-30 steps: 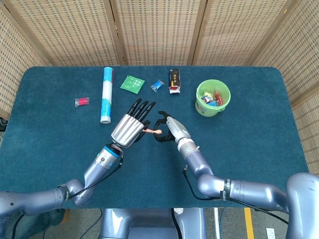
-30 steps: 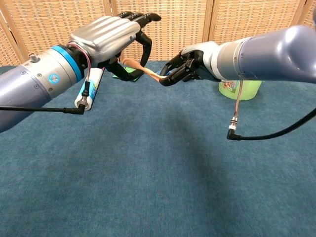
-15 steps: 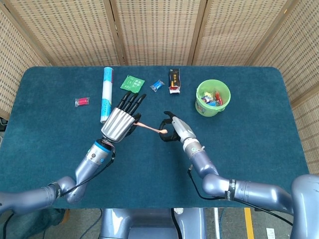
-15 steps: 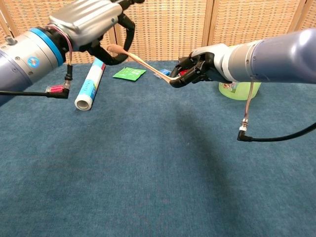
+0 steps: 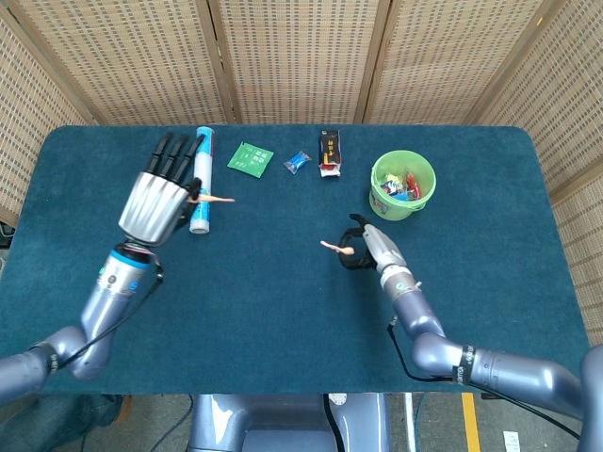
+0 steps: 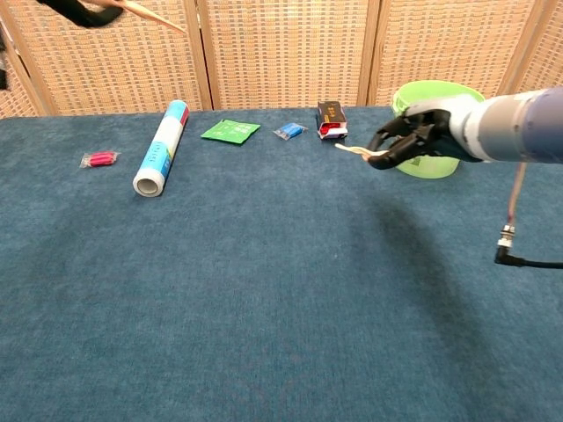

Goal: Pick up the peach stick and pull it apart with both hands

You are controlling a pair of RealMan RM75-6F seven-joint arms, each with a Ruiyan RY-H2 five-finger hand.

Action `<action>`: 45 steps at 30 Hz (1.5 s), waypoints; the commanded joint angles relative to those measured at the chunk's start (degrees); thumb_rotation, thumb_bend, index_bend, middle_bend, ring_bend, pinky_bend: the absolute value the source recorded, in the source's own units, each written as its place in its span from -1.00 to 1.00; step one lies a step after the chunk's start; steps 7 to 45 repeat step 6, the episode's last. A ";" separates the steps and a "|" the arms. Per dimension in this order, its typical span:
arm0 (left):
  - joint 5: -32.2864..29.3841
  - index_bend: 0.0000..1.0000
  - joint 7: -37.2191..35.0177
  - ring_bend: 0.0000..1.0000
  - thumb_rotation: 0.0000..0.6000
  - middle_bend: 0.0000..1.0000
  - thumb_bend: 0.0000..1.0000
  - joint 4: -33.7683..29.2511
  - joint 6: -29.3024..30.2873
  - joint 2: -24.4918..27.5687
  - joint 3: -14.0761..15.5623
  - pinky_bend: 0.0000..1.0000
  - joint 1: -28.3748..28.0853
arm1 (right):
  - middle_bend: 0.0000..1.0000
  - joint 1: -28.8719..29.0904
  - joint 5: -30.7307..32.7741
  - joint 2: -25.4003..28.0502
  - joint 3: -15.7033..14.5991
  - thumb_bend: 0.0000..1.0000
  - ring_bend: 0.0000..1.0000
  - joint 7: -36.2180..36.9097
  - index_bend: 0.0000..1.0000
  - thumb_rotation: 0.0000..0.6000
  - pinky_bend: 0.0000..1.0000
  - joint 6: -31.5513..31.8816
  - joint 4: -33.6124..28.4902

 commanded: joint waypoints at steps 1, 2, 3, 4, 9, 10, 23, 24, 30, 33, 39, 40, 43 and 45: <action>-0.74 0.58 -2.14 -1.00 1.00 -1.00 0.38 -1.69 1.73 3.58 -0.51 -1.00 2.45 | -0.73 -1.71 -1.00 1.39 -0.69 0.20 -1.00 1.15 0.53 1.00 -1.00 -0.09 -0.24; -0.79 0.58 -2.64 -1.00 1.00 -1.00 0.38 -1.90 1.95 4.21 -0.45 -1.00 2.88 | -0.73 -2.17 -1.27 1.78 -0.75 0.20 -1.00 1.45 0.53 1.00 -1.00 -0.15 -0.43; -0.77 0.58 -2.94 -1.00 1.00 -1.00 0.37 -2.04 2.09 4.60 -0.36 -1.00 3.16 | -0.73 -2.44 -1.45 2.05 -0.79 0.20 -1.00 1.63 0.53 1.00 -1.00 -0.19 -0.59; -0.69 0.58 -3.35 -1.00 1.00 -1.00 0.37 -2.23 2.27 5.12 -0.17 -1.00 3.56 | -0.73 -2.81 -1.75 2.45 -0.81 0.20 -1.00 1.86 0.53 1.00 -1.00 -0.22 -0.87; -0.44 0.58 -3.92 -1.00 1.00 -1.00 0.37 -2.46 2.64 5.62 0.28 -1.00 4.21 | -0.73 -3.23 -2.18 2.93 -0.79 0.20 -1.00 2.13 0.53 1.00 -1.00 -0.21 -1.30; -0.44 0.58 -3.92 -1.00 1.00 -1.00 0.37 -2.46 2.64 5.62 0.28 -1.00 4.21 | -0.73 -3.23 -2.18 2.93 -0.79 0.20 -1.00 2.13 0.53 1.00 -1.00 -0.21 -1.30; -0.44 0.58 -3.92 -1.00 1.00 -1.00 0.37 -2.46 2.64 5.62 0.28 -1.00 4.21 | -0.73 -3.23 -2.18 2.93 -0.79 0.20 -1.00 2.13 0.53 1.00 -1.00 -0.21 -1.30; -0.44 0.58 -3.92 -1.00 1.00 -1.00 0.37 -2.46 2.64 5.62 0.28 -1.00 4.21 | -0.73 -3.23 -2.18 2.93 -0.79 0.20 -1.00 2.13 0.53 1.00 -1.00 -0.21 -1.30; -0.44 0.58 -3.92 -1.00 1.00 -1.00 0.37 -2.46 2.64 5.62 0.28 -1.00 4.21 | -0.73 -3.23 -2.18 2.93 -0.79 0.20 -1.00 2.13 0.53 1.00 -1.00 -0.21 -1.30; -0.44 0.58 -3.92 -1.00 1.00 -1.00 0.37 -2.46 2.64 5.62 0.28 -1.00 4.21 | -0.73 -3.23 -2.18 2.93 -0.79 0.20 -1.00 2.13 0.53 1.00 -1.00 -0.21 -1.30; -0.44 0.58 -3.92 -1.00 1.00 -1.00 0.37 -2.46 2.64 5.62 0.28 -1.00 4.21 | -0.73 -3.23 -2.18 2.93 -0.79 0.20 -1.00 2.13 0.53 1.00 -1.00 -0.21 -1.30; -0.44 0.58 -3.92 -1.00 1.00 -1.00 0.37 -2.46 2.64 5.62 0.28 -1.00 4.21 | -0.73 -3.23 -2.18 2.93 -0.79 0.20 -1.00 2.13 0.53 1.00 -1.00 -0.21 -1.30; -0.44 0.58 -3.92 -1.00 1.00 -1.00 0.37 -2.46 2.64 5.62 0.28 -1.00 4.21 | -0.73 -3.23 -2.18 2.93 -0.79 0.20 -1.00 2.13 0.53 1.00 -1.00 -0.21 -1.30; -0.44 0.58 -3.92 -1.00 1.00 -1.00 0.37 -2.46 2.64 5.62 0.28 -1.00 4.21 | -0.73 -3.23 -2.18 2.93 -0.79 0.20 -1.00 2.13 0.53 1.00 -1.00 -0.21 -1.30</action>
